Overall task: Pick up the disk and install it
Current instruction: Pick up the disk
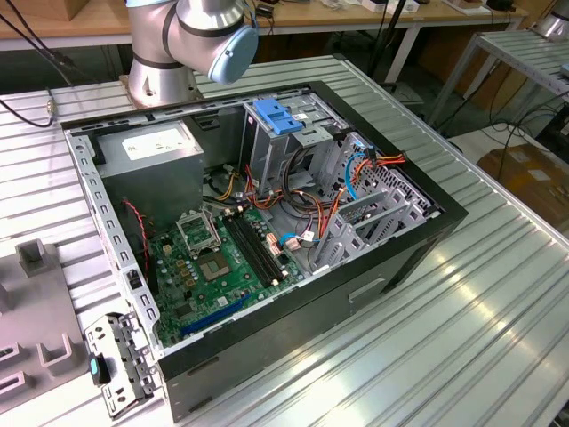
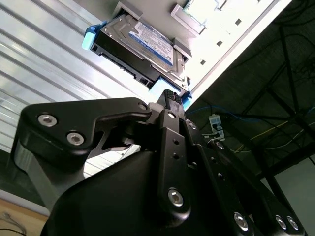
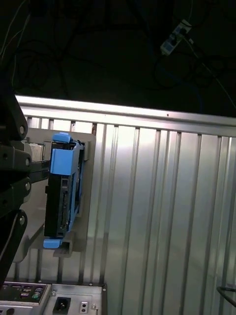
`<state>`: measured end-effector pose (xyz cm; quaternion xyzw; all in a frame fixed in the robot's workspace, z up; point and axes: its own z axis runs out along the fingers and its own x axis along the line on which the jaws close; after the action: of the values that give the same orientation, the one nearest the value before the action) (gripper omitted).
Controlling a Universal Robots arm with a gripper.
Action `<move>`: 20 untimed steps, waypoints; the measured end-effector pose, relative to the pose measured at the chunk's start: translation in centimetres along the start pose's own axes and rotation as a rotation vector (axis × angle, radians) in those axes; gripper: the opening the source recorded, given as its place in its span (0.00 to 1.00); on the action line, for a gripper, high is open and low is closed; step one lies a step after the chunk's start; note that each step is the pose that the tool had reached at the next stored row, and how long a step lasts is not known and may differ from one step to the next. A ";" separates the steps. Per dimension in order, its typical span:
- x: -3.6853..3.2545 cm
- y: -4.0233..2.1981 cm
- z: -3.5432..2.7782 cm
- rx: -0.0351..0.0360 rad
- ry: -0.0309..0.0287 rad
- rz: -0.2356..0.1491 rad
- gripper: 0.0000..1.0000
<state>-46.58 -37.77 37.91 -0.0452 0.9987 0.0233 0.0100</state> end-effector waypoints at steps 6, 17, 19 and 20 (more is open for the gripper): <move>0.00 0.00 0.00 -0.0003 0.0006 -0.014 0.11; 0.00 0.00 0.00 -0.0017 0.0037 -0.080 0.11; 0.00 0.00 0.00 -0.0020 0.0042 -0.092 0.11; 0.00 0.00 0.00 -0.0021 0.0044 -0.096 0.11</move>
<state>-46.58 -37.77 37.91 -0.0930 0.9953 0.0238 0.0089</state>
